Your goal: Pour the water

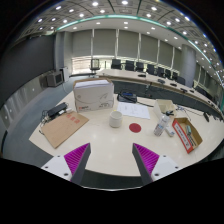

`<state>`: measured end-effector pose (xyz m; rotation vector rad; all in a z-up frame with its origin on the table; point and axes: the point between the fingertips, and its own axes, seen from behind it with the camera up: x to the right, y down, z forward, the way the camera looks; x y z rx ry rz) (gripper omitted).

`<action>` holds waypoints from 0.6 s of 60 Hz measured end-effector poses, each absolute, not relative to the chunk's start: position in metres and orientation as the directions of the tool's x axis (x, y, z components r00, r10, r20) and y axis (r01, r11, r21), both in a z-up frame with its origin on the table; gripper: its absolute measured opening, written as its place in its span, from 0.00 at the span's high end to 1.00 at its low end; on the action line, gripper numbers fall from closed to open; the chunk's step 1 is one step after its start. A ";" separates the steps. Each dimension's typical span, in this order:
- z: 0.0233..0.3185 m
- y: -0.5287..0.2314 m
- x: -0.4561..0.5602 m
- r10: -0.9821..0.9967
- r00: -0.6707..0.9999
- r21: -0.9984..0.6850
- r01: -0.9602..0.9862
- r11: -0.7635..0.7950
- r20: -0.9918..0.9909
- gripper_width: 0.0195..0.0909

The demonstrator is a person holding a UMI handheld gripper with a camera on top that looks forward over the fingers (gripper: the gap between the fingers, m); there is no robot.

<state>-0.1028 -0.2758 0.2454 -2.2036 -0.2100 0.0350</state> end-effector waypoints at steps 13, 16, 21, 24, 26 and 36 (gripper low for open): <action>0.226 -0.243 -0.029 0.087 0.994 -0.801 0.100 -0.591 0.060 0.07; 0.220 -0.233 -0.009 0.068 0.996 -0.805 0.084 -0.588 0.054 0.07; 0.205 -0.213 0.030 0.034 0.998 -0.809 0.064 -0.584 0.054 0.07; 0.194 -0.200 0.055 0.012 0.998 -0.812 0.052 -0.581 0.055 0.07; 0.188 -0.189 0.070 -0.001 0.999 -0.817 0.041 -0.575 0.051 0.07; 0.155 -0.129 0.143 -0.050 0.998 -0.839 -0.001 -0.543 0.031 0.06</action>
